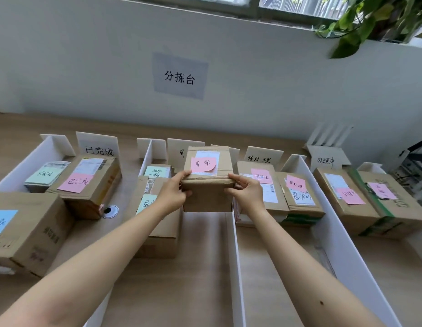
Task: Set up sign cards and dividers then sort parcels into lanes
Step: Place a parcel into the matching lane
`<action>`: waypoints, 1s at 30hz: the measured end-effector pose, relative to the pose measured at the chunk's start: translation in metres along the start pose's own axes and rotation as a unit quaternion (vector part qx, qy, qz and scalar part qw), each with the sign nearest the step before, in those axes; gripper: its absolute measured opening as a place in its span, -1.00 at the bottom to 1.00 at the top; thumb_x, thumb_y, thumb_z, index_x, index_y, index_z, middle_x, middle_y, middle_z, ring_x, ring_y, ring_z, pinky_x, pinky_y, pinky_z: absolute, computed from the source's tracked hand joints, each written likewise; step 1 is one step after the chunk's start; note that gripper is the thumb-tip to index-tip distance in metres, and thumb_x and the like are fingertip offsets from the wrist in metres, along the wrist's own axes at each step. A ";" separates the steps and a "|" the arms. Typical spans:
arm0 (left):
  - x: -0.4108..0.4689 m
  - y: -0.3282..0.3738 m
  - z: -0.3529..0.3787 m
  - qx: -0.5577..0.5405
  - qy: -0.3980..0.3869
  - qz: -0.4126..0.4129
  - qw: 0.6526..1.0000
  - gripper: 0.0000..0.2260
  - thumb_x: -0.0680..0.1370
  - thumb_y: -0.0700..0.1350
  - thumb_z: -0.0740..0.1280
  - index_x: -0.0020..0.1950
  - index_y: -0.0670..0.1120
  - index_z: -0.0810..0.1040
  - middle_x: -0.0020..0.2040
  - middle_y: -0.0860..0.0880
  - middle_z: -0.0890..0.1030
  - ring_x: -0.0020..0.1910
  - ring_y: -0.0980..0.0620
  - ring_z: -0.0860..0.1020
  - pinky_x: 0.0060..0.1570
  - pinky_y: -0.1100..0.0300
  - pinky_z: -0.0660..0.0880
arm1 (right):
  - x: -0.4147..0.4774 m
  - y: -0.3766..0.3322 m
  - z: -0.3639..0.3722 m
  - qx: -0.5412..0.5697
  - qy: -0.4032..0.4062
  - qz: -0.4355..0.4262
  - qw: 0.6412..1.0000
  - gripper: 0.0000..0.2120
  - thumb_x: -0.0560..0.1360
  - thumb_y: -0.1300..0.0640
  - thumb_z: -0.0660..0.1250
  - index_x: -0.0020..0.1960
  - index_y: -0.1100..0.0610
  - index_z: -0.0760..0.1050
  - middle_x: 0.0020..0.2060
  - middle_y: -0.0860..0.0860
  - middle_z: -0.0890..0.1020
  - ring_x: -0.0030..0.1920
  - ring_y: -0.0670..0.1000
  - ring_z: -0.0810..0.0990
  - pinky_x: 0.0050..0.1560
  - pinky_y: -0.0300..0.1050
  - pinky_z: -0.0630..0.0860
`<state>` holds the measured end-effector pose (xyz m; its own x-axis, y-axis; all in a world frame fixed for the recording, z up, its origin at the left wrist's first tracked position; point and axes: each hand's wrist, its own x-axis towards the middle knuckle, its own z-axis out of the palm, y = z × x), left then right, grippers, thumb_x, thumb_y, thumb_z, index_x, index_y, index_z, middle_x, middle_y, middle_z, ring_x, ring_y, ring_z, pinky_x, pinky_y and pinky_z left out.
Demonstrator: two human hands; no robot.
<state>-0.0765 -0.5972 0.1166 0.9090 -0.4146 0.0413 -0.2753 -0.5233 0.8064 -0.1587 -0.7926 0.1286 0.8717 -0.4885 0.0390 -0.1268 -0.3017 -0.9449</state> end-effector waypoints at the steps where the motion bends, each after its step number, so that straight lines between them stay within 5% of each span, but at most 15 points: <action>1: 0.002 -0.004 0.002 0.001 -0.003 -0.004 1.000 -0.47 0.48 -0.34 0.36 0.41 -0.04 0.37 0.28 -0.08 0.48 0.08 0.04 0.42 -0.02 0.40 0.28 | 0.002 0.004 0.002 0.001 -0.003 0.002 1.000 -0.55 0.36 0.42 0.46 0.22 0.23 0.57 0.10 0.08 0.64 0.07 -0.06 0.58 0.10 -0.42 0.45; 3: 0.005 -0.011 0.005 0.010 -0.012 -0.013 1.000 -0.47 0.48 -0.33 0.37 0.41 -0.03 0.37 0.29 -0.09 0.48 0.12 0.00 0.44 0.04 0.31 0.31 | 0.005 0.012 0.005 0.008 -0.009 0.007 1.000 -0.56 0.35 0.43 0.45 0.22 0.24 0.57 0.09 0.09 0.64 0.07 -0.05 0.59 0.17 -0.32 0.47; 7: 0.014 -0.023 0.009 0.036 -0.019 -0.018 0.999 -0.47 0.47 -0.32 0.38 0.41 -0.05 0.37 0.30 -0.11 0.48 0.26 -0.10 0.44 0.20 0.21 0.32 | 0.012 0.025 0.010 0.029 -0.019 0.028 0.999 -0.56 0.36 0.45 0.44 0.22 0.27 0.56 0.05 0.07 0.63 0.04 -0.06 0.59 0.08 -0.42 0.45; 12: 0.023 -0.029 0.021 0.072 -0.009 -0.018 0.997 -0.44 0.44 -0.31 0.42 0.42 -0.08 0.38 0.31 -0.13 0.50 0.31 -0.13 0.41 0.30 0.18 0.29 | 0.020 0.041 0.014 0.024 -0.020 0.038 0.999 -0.57 0.36 0.45 0.43 0.21 0.25 0.57 0.00 0.01 0.62 0.05 -0.04 0.60 0.19 -0.24 0.49; 15: 0.027 -0.035 0.032 0.100 -0.004 -0.023 0.995 -0.43 0.42 -0.27 0.44 0.41 -0.08 0.40 0.29 -0.16 0.51 0.31 -0.15 0.41 0.35 0.04 0.30 | 0.024 0.051 0.015 0.009 -0.016 0.038 0.999 -0.58 0.37 0.45 0.43 0.20 0.25 0.57 -0.01 0.01 0.63 0.04 -0.03 0.61 0.07 -0.39 0.49; 18: 0.027 -0.043 0.041 0.131 -0.010 -0.032 0.991 -0.46 0.46 -0.22 0.42 0.42 -0.06 0.39 0.28 -0.16 0.50 0.31 -0.14 0.38 0.32 0.13 0.24 | 0.025 0.061 0.017 -0.019 -0.019 0.043 0.999 -0.60 0.37 0.42 0.44 0.20 0.24 0.58 -0.01 0.00 0.63 0.02 -0.05 0.59 0.01 -0.49 0.45; 21: 0.025 -0.046 0.047 0.191 -0.022 -0.017 0.981 -0.50 0.50 -0.21 0.38 0.43 -0.07 0.37 0.29 -0.15 0.47 0.34 -0.11 0.32 0.32 0.16 0.22 | 0.024 0.071 0.023 -0.083 -0.033 0.039 0.995 -0.62 0.39 0.38 0.44 0.20 0.24 0.58 0.05 0.06 0.65 0.00 -0.05 0.59 0.08 -0.37 0.44; 26: 0.021 -0.032 0.060 0.382 -0.031 0.007 0.924 -0.65 0.48 -0.39 0.21 0.23 -0.16 0.46 0.21 -0.14 0.48 0.24 -0.12 0.33 0.14 0.12 0.31 | 0.023 0.080 0.034 -0.208 -0.070 0.004 0.976 -0.65 0.43 0.39 0.36 0.21 0.25 0.57 0.07 0.11 0.64 0.06 0.06 0.60 0.24 -0.22 0.43; 30: 0.020 -0.032 0.078 0.479 -0.078 0.011 0.874 -0.69 0.54 -0.34 0.14 0.26 -0.20 0.46 0.26 -0.14 0.49 0.38 -0.14 0.24 0.21 0.09 0.25 | 0.022 0.084 0.049 -0.286 -0.116 -0.045 0.950 -0.64 0.43 0.44 0.26 0.20 0.28 0.55 0.11 0.18 0.57 0.14 0.16 0.55 0.21 -0.13 0.44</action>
<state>-0.0741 -0.6467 0.0453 0.8676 -0.4891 -0.0900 -0.4949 -0.8668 -0.0611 -0.1273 -0.7884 0.0342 0.9636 -0.2662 -0.0234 -0.2251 -0.7612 -0.6082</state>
